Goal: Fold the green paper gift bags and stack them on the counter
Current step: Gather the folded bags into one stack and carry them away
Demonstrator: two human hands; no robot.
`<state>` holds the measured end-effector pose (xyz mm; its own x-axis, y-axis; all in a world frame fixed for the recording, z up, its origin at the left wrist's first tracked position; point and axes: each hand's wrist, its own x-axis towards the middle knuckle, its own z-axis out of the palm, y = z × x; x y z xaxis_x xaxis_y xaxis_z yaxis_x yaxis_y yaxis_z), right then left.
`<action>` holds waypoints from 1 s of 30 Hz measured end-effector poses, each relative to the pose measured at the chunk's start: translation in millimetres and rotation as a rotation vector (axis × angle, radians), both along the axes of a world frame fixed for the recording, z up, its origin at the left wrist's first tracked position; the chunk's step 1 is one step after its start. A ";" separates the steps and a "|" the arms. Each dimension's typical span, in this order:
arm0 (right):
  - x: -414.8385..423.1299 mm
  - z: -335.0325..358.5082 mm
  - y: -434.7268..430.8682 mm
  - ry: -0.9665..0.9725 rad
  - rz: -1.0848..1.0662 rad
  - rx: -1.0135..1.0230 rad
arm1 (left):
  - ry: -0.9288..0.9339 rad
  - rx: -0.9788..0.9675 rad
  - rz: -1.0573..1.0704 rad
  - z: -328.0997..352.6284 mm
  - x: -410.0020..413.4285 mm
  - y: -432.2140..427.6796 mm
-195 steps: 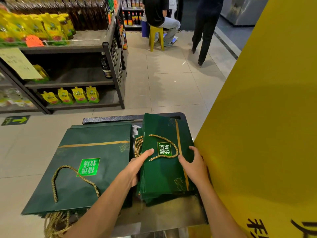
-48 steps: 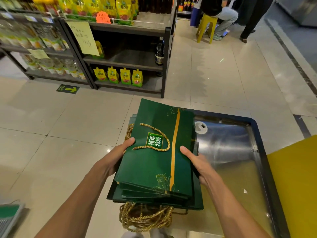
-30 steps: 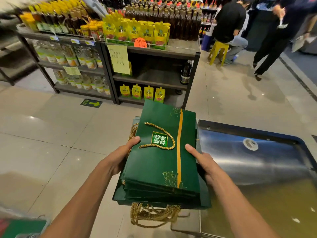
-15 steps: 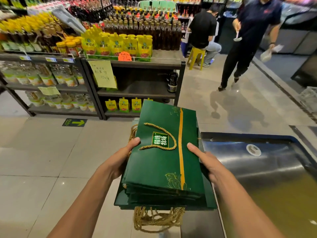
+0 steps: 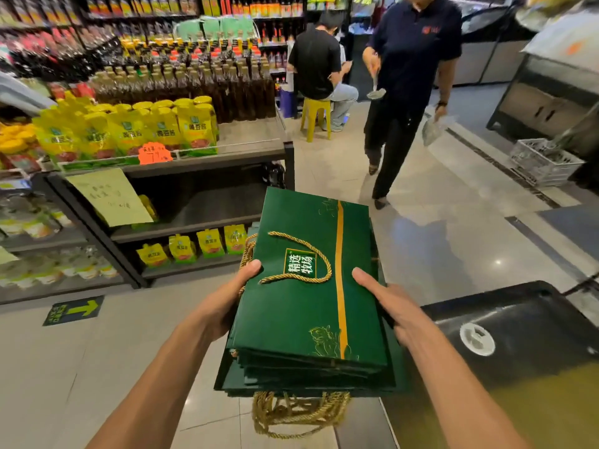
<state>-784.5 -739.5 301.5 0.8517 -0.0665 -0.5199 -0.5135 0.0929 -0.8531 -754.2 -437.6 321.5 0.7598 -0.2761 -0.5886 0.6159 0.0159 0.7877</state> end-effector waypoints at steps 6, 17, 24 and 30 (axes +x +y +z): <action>81.2 -3.2 -39.5 0.024 -0.154 -0.007 | -0.011 -0.025 -0.117 1.5 121.3 -48.4; 207.2 -14.2 -97.6 0.077 -0.567 0.003 | 0.009 -0.053 -0.506 -1.1 356.0 -158.2; 241.2 -16.9 -152.5 0.132 -0.801 -0.003 | 0.048 -0.056 -0.772 -2.6 451.9 -260.8; 266.7 -7.4 -220.5 0.143 -0.940 -0.057 | 0.052 -0.013 -0.892 -2.6 493.1 -367.5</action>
<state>-517.8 -960.0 294.1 0.3655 -0.7204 -0.5894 -0.3497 0.4806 -0.8042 -261.2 -805.1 318.9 0.2315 -0.7589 -0.6087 0.4382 -0.4773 0.7617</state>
